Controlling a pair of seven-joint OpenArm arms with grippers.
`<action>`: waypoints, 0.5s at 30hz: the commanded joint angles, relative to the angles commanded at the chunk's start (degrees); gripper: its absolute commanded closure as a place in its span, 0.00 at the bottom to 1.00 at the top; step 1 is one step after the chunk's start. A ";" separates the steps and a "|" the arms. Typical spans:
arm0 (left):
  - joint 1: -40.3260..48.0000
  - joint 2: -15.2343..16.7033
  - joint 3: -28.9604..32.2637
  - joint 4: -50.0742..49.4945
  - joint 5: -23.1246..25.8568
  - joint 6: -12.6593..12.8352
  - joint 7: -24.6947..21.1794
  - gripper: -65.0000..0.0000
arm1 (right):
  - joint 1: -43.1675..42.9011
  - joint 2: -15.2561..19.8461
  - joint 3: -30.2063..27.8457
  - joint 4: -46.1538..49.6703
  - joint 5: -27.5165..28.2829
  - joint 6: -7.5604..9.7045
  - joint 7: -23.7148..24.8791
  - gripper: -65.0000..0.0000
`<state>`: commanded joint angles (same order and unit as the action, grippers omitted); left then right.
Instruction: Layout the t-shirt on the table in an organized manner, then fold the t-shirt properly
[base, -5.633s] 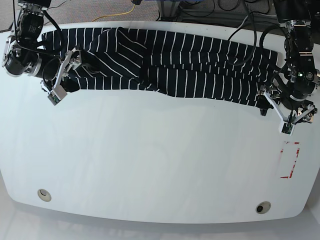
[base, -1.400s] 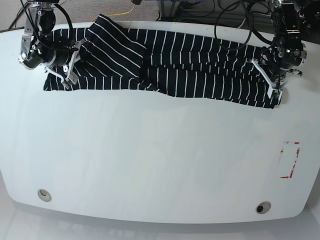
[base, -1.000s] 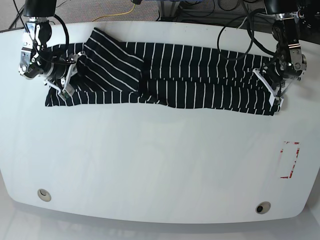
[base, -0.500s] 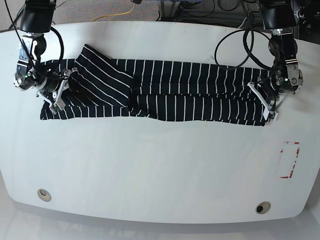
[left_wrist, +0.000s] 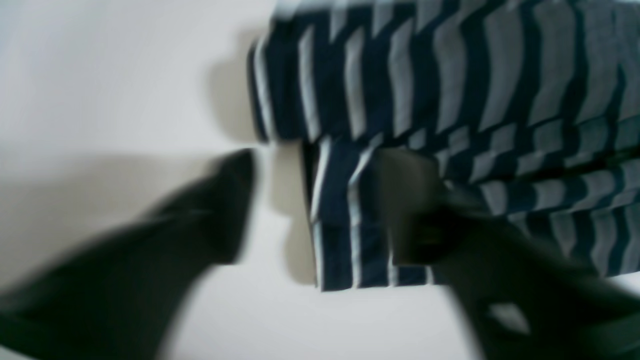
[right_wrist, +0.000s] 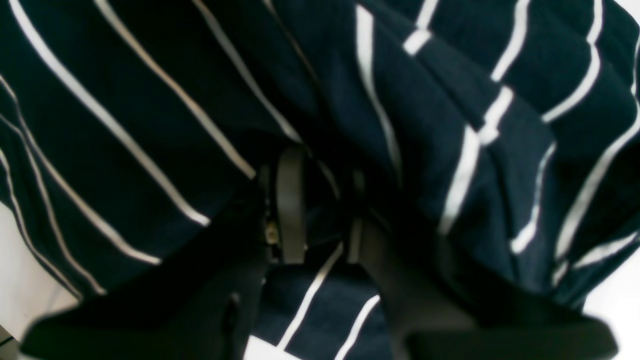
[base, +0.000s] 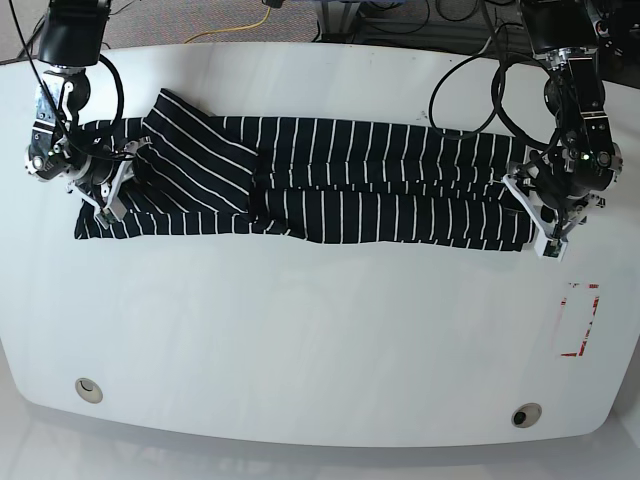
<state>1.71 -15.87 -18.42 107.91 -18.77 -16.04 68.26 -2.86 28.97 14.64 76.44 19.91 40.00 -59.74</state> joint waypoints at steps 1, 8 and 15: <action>-0.09 0.00 -1.41 -0.09 -1.05 0.00 -0.09 0.16 | 0.00 -0.09 0.00 0.00 0.00 0.00 0.00 0.82; -2.02 0.09 -8.18 -3.25 -9.32 0.00 -0.26 0.00 | 0.00 -0.18 -0.18 0.00 0.00 0.00 0.00 0.82; -2.90 0.09 -11.87 -11.25 -14.51 0.00 -0.44 0.00 | 0.00 -1.23 -0.18 0.00 0.00 0.00 0.00 0.82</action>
<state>-1.19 -15.78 -30.29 96.66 -33.27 -16.04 67.82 -2.86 27.74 14.46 76.44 19.91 40.00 -59.74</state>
